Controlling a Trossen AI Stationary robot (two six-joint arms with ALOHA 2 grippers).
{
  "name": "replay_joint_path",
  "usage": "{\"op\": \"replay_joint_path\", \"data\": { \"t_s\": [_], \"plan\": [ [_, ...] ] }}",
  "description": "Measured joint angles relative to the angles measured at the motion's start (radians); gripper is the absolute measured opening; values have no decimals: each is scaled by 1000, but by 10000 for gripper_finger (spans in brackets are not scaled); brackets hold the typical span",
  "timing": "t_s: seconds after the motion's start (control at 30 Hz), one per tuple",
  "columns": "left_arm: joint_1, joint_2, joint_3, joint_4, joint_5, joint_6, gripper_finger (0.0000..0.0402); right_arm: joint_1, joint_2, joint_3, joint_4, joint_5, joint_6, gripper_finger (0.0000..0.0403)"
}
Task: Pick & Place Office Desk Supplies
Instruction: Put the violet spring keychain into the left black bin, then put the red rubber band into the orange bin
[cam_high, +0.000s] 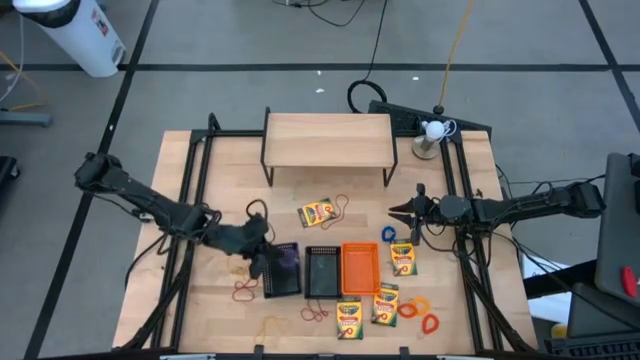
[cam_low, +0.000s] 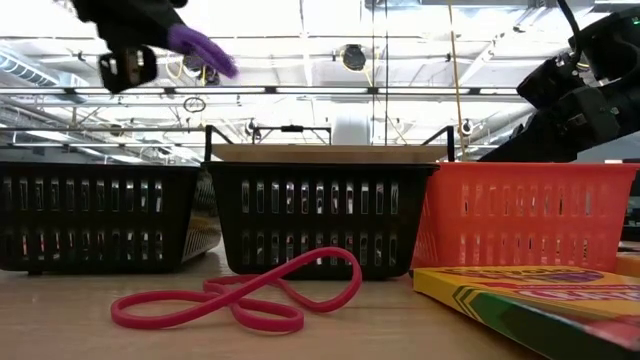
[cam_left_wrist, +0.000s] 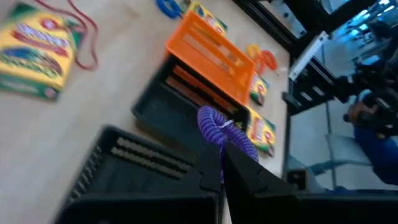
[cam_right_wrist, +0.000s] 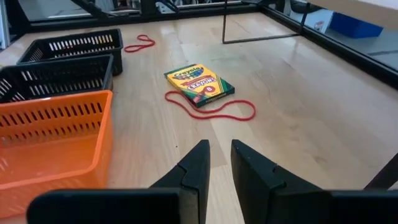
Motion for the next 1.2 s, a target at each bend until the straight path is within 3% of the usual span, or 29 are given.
{"op": "replay_joint_path", "data": {
  "t_s": [0.27, 0.83, 1.2],
  "plan": [
    [-118, 0, 0, -22, -109, -40, 3, 0, 0, 0, 22, 0, 29, 59],
    [-123, 0, 0, -76, -45, -37, 68, 0, 0, 0, 20, -3, 75, 59],
    [-123, 0, 0, -76, -151, -30, 98, 0, 0, 0, 20, -3, 59, 59]
  ]
}}
